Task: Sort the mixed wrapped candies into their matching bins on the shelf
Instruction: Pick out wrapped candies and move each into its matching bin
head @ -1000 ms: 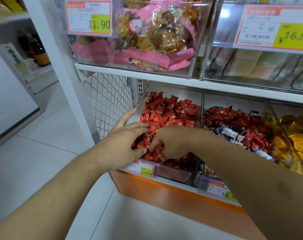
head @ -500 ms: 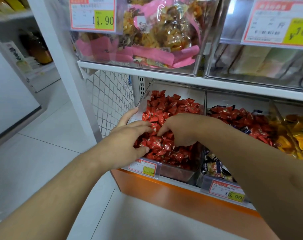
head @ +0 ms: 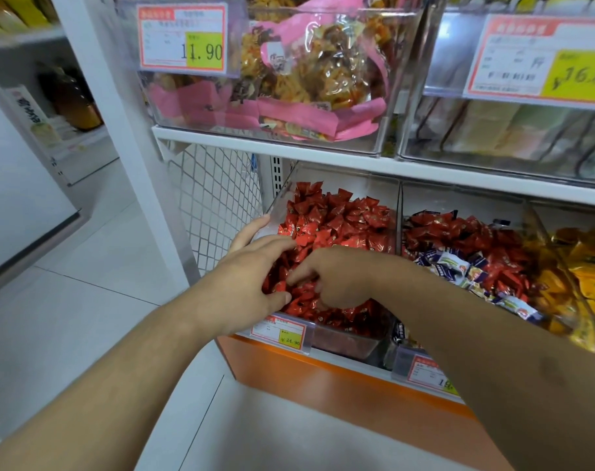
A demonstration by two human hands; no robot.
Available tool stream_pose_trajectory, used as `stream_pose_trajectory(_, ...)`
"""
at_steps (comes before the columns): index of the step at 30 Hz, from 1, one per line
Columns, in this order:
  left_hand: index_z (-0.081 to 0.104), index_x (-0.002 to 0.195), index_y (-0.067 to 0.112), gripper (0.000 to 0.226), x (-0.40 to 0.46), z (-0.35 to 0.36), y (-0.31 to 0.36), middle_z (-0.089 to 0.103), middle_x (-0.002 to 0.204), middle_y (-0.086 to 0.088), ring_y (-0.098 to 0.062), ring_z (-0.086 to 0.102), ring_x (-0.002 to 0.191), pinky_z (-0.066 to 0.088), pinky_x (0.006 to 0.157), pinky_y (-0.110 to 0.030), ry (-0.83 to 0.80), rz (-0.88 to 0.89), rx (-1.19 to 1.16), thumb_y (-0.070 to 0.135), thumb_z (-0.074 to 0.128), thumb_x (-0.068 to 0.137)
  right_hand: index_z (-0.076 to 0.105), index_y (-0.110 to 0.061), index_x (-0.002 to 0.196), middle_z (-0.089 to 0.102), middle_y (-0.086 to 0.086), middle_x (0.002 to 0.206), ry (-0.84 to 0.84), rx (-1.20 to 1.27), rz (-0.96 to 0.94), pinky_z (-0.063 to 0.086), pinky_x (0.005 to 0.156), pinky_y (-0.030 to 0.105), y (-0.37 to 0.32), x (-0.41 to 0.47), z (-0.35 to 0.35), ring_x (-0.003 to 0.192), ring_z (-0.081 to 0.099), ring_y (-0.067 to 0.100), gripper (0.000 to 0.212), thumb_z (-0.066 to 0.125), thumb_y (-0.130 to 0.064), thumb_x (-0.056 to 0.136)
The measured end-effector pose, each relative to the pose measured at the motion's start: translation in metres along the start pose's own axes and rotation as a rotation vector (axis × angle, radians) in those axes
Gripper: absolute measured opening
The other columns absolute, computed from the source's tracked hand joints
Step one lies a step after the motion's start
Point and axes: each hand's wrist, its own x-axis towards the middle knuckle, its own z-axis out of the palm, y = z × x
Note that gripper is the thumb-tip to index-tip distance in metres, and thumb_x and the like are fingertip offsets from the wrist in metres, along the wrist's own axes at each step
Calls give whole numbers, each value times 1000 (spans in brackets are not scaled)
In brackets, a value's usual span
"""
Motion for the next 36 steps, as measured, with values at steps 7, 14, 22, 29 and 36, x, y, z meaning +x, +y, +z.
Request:
stream_pose_trajectory(7, 39, 155, 30, 75, -1, -1, 1, 36, 156, 24, 10, -22, 148, 11, 123, -24, 3, 3, -2, 30, 77, 90, 52, -47, 146, 47, -4, 154, 14, -101, 58, 40, 79, 22, 2, -1, -12, 118, 51, 18, 69, 51, 0, 95)
stream_pose_trajectory(14, 42, 152, 30, 70, -1, -1, 1, 41, 155, 22, 8, -23, 148, 11, 121, -20, 0, 16, 13, 32, 75, 91, 69, -35, 132, 64, -7, 139, 13, -68, 76, 50, 106, 32, 6, 6, -8, 126, 58, 16, 55, 49, 1, 95)
stream_pose_trajectory(22, 43, 152, 30, 68, -1, 0, 1, 41, 154, 22, 8, -25, 148, 13, 123, -25, -5, 8, 23, 32, 74, 91, 64, -31, 139, 61, -8, 140, -26, -119, 82, 40, 88, 23, 8, 10, -9, 121, 55, 16, 54, 42, -3, 99)
stream_pose_trajectory(29, 46, 150, 30, 66, -1, 0, 0, 44, 152, 21, 6, -23, 149, 17, 127, -32, 1, 3, 27, 32, 74, 91, 74, -26, 122, 65, -11, 115, 3, -84, 100, 42, 65, 16, 10, 10, -9, 98, 57, 10, 49, 46, 4, 96)
stream_pose_trajectory(36, 46, 150, 31, 64, -1, 1, -2, 45, 152, 21, 7, -24, 149, 13, 125, -27, 3, 19, 34, 33, 73, 91, 81, -21, 94, 72, -11, 87, 86, -107, 103, 58, 86, 30, 10, 13, -7, 92, 67, 9, 24, 63, -5, 93)
